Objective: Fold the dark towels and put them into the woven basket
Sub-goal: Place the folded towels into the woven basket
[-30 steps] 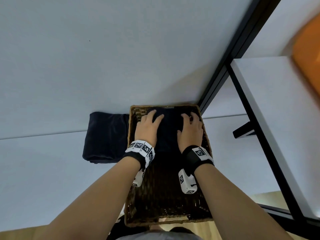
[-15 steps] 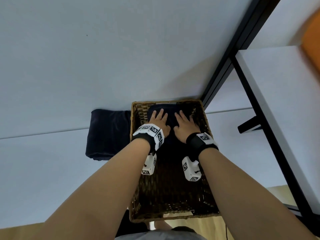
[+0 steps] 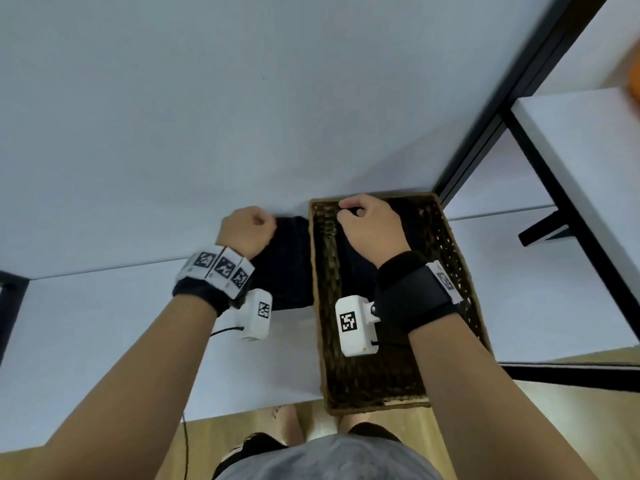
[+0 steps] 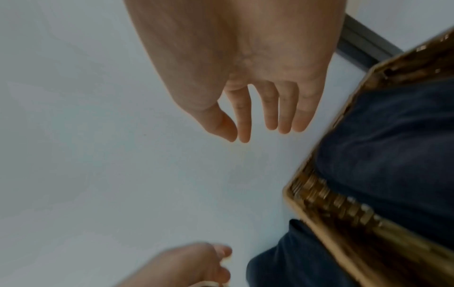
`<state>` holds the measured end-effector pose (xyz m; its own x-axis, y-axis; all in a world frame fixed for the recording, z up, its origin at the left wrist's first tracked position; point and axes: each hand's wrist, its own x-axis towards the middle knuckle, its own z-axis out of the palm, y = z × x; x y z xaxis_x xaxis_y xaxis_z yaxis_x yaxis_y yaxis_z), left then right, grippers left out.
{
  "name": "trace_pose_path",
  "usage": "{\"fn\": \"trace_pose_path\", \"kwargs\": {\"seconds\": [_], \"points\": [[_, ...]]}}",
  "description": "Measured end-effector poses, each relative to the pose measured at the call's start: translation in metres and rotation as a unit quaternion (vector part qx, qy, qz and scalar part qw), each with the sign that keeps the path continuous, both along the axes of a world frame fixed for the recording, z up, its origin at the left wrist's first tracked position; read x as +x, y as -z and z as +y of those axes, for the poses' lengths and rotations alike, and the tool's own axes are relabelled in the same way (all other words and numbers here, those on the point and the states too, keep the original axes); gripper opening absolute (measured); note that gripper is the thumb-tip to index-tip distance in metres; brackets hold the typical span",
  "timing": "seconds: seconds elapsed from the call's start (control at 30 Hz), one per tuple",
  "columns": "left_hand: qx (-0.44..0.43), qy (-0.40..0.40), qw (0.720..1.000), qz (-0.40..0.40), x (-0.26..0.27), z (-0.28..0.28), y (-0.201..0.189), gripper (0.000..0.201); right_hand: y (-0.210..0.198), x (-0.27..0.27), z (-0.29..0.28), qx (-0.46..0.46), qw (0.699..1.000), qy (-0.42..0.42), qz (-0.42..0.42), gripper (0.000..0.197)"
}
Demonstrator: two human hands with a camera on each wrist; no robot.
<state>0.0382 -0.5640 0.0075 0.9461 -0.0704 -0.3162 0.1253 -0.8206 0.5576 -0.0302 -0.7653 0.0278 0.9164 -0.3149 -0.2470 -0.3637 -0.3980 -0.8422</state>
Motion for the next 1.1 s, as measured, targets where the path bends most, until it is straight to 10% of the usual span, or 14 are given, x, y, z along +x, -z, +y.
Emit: {"fn": "trace_pose_path", "kwargs": {"seconds": [0.4,0.77,1.1], "points": [[-0.061,-0.145,0.978,0.136,-0.012,0.069,0.099,0.072,0.044,-0.031,0.095,0.06,0.993,0.013,0.099,0.027],[-0.275,-0.161,0.941,0.119,0.008,0.088,0.108,0.066,0.071,-0.02,0.122,0.063,0.988,0.063,0.129,0.023],[-0.353,-0.166,0.891,0.231,0.009,0.132,0.129,0.061,0.13,0.029,0.153,0.078,0.966,0.085,0.23,0.082]]}}
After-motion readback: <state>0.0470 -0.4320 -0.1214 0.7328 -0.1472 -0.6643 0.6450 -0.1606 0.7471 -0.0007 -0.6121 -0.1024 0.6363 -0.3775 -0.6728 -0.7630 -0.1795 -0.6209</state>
